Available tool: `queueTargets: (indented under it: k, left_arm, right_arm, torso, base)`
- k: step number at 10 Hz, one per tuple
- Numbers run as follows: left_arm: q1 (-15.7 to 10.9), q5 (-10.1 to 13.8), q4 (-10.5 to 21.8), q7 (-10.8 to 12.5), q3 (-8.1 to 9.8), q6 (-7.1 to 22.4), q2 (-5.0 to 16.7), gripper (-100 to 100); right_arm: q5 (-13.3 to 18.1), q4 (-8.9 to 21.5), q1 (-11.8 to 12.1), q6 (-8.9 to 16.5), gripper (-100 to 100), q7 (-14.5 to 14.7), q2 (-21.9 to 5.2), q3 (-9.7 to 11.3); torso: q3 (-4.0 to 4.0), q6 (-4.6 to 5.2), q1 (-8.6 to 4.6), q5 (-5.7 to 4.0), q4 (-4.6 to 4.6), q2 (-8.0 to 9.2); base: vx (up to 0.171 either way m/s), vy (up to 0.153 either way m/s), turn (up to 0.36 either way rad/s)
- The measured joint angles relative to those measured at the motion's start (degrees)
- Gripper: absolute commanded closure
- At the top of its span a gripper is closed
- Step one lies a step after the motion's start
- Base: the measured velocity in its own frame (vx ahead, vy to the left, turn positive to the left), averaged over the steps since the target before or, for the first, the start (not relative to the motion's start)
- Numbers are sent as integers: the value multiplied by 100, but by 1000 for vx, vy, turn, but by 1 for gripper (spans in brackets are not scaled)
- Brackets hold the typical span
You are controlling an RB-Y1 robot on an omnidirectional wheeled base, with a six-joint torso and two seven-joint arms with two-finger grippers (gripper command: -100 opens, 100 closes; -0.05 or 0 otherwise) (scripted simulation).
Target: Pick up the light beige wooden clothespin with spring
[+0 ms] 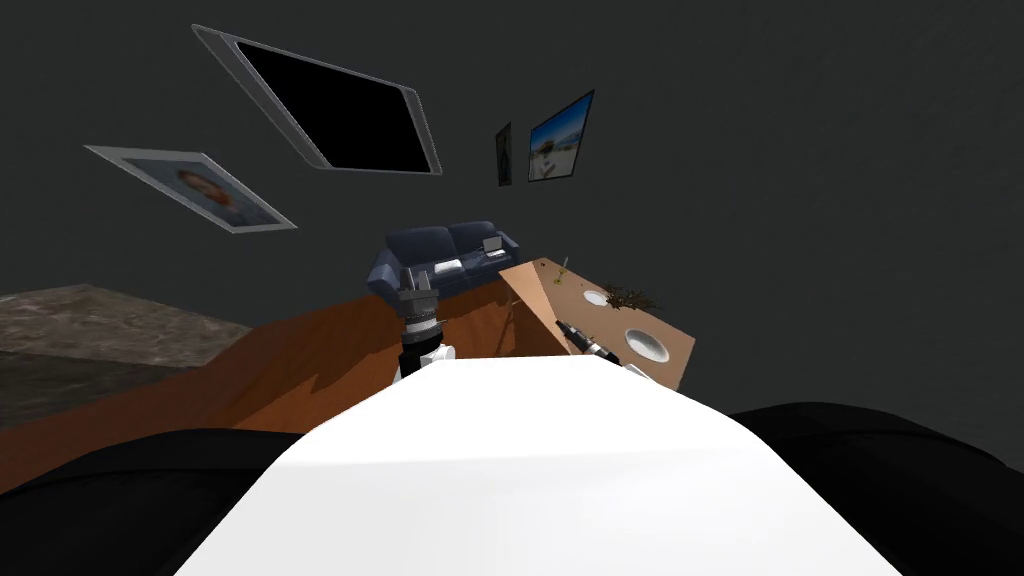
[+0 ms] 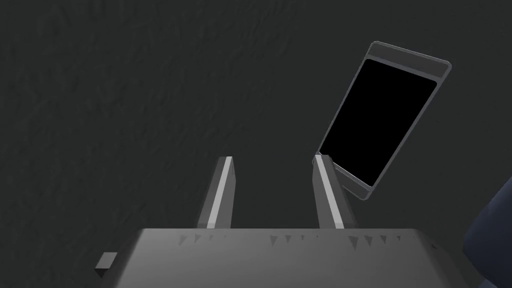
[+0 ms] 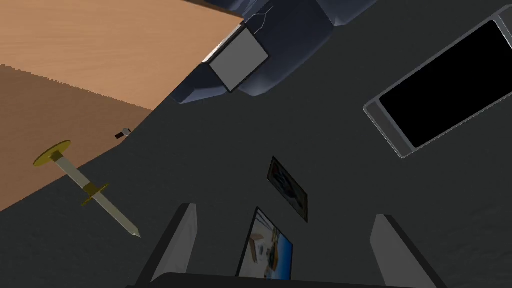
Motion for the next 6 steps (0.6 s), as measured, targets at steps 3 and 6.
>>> queueTargets:
  k: [3,6]
  left_arm:
    - [1,0,0,0,1,0,0,0]
    - [2,0,0,0,2,0,0,0]
  right_arm:
    - [137,322,90,53,-100,3,-315,203]
    - [284,616,132,108,-100,60,-474,417]
  torso:
    - [2,6,-4,-1,1,5]
    - [7,11,-4,-1,3,13]
  base:
    - [31,5,307]
    - [17,0,189]
